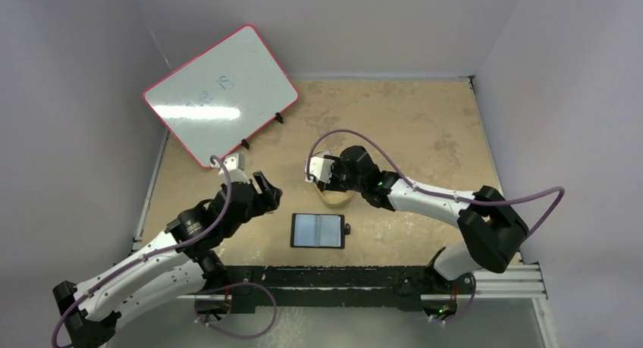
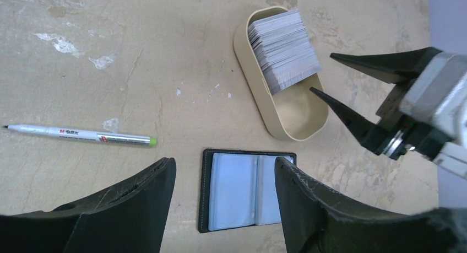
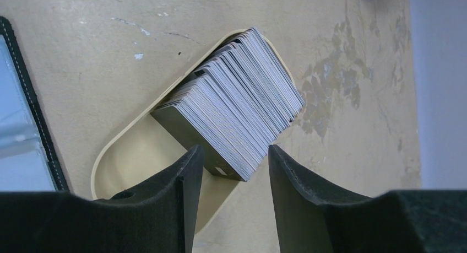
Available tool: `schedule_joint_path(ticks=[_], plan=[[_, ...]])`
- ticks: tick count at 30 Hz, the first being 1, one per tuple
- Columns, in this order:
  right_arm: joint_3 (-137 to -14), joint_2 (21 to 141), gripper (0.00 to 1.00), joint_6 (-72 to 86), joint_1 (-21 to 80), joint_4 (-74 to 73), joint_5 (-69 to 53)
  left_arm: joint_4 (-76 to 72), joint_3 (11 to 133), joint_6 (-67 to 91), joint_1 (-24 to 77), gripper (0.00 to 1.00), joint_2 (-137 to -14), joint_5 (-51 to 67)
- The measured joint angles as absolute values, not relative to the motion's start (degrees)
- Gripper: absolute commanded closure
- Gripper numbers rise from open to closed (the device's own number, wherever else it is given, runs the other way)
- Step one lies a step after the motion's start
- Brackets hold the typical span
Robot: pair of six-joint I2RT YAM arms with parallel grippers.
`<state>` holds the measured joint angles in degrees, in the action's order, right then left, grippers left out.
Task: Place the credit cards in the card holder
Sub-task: Pick up the credit card from the storage box.
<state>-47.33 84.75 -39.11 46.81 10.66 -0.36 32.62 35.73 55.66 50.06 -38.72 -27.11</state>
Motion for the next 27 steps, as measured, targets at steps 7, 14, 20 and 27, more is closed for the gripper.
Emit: schedule_joint_path(ticks=[7, 14, 20, 27], plan=[[-47.33, 86.74, 0.51, -46.59, 46.81, 10.63, -4.16, 34.22, 35.92, 54.41, 50.06, 0.34, -33.82, -27.68], [-47.33, 90.39, 0.51, -50.41, 46.81, 10.13, -4.69, 34.48, 35.92, 54.37, 50.06, 0.34, -32.86, -27.97], [-47.33, 91.81, 0.55, -51.99, 46.81, 10.76, -4.03, 34.50, 35.92, 54.37, 50.06, 0.34, -33.01, -27.94], [-47.33, 92.38, 0.66, -52.60, 46.81, 12.67, -2.02, 34.50, 35.92, 54.37, 50.06, 0.34, -33.43, -27.94]])
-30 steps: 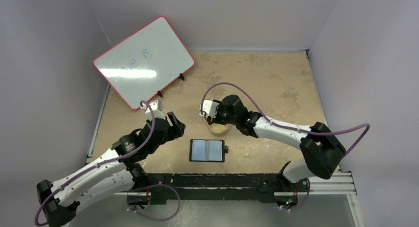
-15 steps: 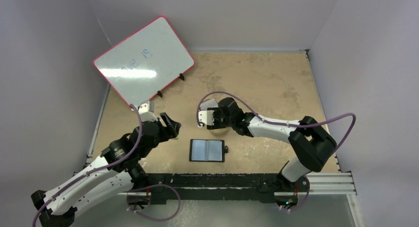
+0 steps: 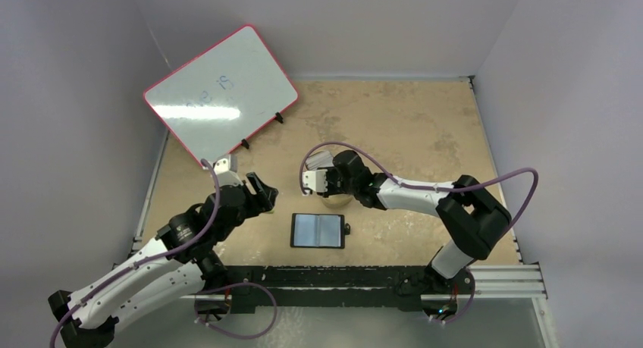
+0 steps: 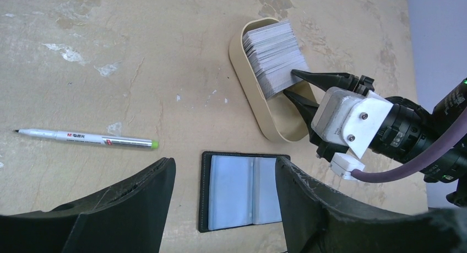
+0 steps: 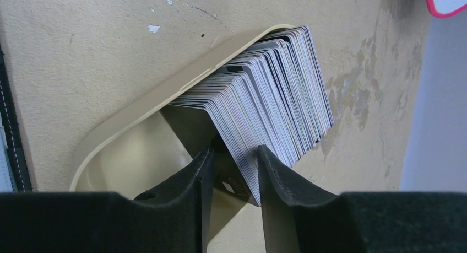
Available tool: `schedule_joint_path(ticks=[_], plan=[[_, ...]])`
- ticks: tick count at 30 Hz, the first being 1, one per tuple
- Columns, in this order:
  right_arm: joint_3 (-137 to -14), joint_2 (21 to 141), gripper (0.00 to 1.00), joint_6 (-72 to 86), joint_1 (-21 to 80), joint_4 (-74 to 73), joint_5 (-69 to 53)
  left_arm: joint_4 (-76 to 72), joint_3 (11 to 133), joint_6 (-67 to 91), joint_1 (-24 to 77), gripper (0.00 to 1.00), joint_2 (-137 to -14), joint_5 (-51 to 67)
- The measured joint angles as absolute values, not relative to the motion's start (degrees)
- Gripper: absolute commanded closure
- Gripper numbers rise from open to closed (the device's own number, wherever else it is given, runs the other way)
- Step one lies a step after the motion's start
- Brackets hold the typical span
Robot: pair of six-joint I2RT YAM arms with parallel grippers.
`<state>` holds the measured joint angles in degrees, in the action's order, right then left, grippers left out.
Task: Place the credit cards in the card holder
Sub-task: Pick up the credit card from the storage box.
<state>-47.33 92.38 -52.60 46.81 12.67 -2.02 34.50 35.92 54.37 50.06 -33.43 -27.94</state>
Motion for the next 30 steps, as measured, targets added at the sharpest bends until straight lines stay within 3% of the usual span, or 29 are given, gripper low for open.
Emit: schedule_joint_path(ticks=[19, 30], plan=[[-48.95, 91.20, 0.87, -51.90, 46.85, 8.12, -0.10, 34.50, 35.92, 54.41, 50.06, 0.34, -33.69, -27.90], [-50.54, 90.35, 0.89, -50.92, 46.85, 3.11, -0.10, 34.33, 35.73, 54.48, 50.06, 0.34, -34.57, -27.11]])
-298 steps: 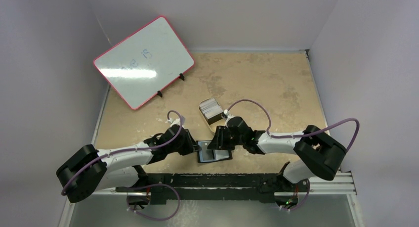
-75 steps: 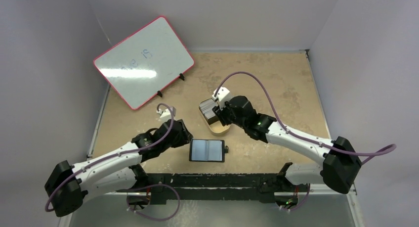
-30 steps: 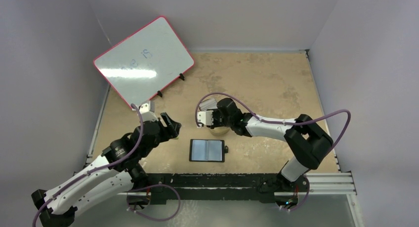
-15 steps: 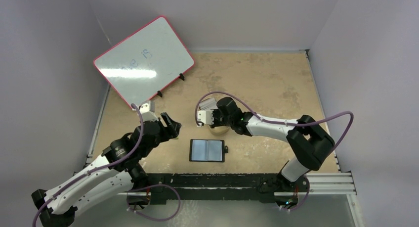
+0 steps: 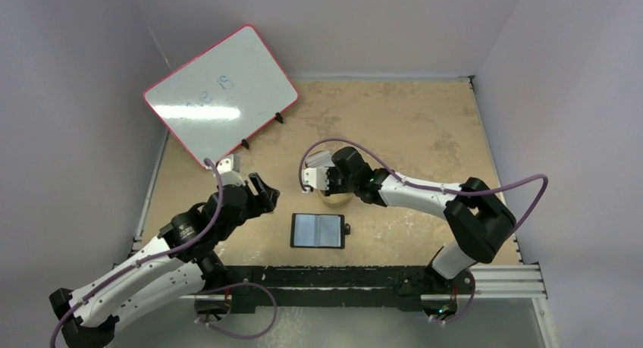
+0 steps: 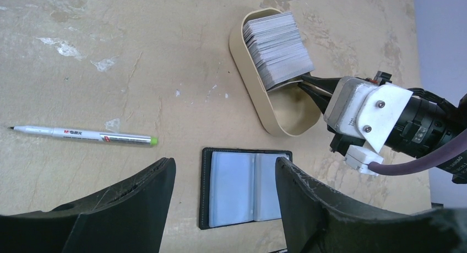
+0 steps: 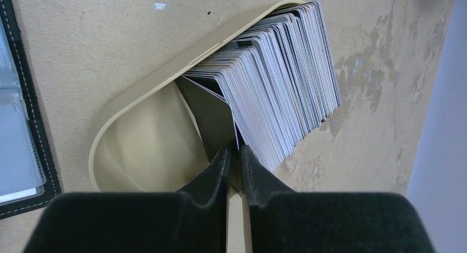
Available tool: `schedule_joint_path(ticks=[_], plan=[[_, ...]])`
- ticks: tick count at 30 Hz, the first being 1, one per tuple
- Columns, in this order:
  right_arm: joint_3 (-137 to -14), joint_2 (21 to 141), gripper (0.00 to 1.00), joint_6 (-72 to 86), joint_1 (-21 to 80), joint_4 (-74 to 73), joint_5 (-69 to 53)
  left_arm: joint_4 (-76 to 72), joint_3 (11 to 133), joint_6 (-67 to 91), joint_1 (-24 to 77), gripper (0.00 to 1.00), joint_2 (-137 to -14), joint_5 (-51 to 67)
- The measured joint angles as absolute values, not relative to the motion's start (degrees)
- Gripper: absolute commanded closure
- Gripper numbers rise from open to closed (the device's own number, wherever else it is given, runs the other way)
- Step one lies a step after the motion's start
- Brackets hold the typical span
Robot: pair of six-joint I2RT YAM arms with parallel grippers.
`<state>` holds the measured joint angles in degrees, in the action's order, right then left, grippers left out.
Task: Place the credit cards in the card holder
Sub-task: Pick up the credit card from the storage box.
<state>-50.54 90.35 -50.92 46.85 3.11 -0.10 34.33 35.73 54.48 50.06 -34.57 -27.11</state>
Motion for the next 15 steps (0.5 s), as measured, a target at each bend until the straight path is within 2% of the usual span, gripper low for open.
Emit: schedule_joint_path(ticks=[9, 15], plan=[[-50.87, 90.28, 0.85, -50.52, 46.85, 2.31, 0.27, 33.91, 34.96, 54.89, 50.06, 0.34, -34.61, -26.22], [-51.66, 90.28, 0.86, -50.63, 46.81, 2.00, 0.62, 33.76, 34.85, 54.92, 50.06, 0.34, -34.79, -25.87]])
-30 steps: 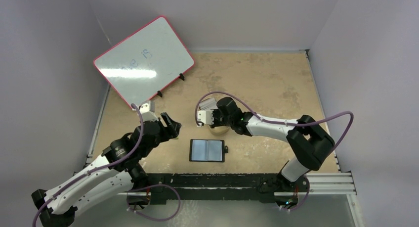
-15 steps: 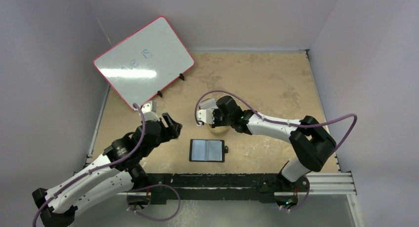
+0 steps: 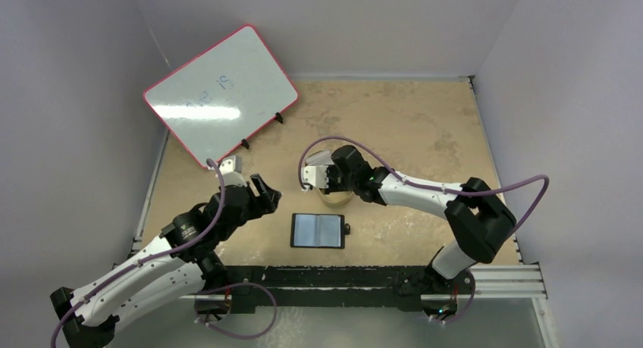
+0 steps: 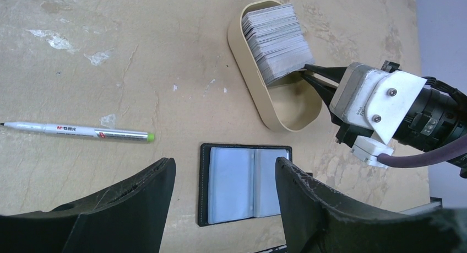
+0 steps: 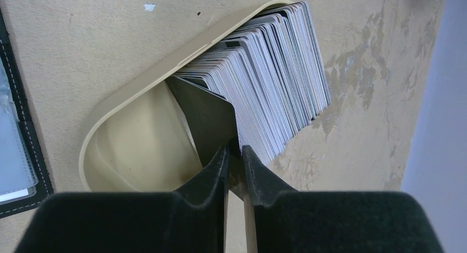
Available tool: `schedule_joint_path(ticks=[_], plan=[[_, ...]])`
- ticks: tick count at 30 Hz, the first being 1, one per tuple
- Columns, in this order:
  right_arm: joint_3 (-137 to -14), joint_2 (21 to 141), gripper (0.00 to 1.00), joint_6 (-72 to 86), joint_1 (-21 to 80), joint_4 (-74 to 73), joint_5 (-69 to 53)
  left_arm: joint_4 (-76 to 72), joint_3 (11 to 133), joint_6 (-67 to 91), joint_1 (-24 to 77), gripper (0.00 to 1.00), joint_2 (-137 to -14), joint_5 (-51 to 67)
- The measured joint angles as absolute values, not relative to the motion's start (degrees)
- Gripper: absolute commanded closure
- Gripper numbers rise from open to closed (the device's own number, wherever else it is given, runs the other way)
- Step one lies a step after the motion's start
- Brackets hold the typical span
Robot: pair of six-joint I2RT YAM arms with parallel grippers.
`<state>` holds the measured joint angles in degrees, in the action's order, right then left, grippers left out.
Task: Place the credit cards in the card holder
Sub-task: Pick up the credit card from the storage box.
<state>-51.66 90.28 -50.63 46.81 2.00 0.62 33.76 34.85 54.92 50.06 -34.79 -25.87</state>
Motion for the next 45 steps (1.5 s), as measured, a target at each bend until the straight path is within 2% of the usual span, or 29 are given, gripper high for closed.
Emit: schedule_joint_path(ticks=[12, 20, 34, 39, 45], plan=[[-52.93, 90.26, 0.88, -51.11, 46.81, -0.12, 0.89, 33.54, 34.81, 54.92, 50.06, 0.34, -34.87, -25.71], [-54.74, 88.29, 0.98, -51.09, 46.81, -3.18, 0.99, 33.54, 34.81, 54.92, 50.06, 0.34, -34.87, -25.71], [-55.99, 85.08, 1.00, -49.60, 46.81, -7.92, 0.51, 33.45, 34.79, 55.51, 50.06, 0.34, -35.27, -25.08], [-57.78, 82.72, 1.00, -44.84, 46.78, -8.23, 0.16, 31.18, 34.11, 55.81, 50.06, 0.34, -36.10, -23.14], [-58.89, 77.19, 1.00, -29.47, 46.74, -5.89, -1.56, 26.59, 32.88, 56.10, 50.06, 0.34, -36.18, -19.27]])
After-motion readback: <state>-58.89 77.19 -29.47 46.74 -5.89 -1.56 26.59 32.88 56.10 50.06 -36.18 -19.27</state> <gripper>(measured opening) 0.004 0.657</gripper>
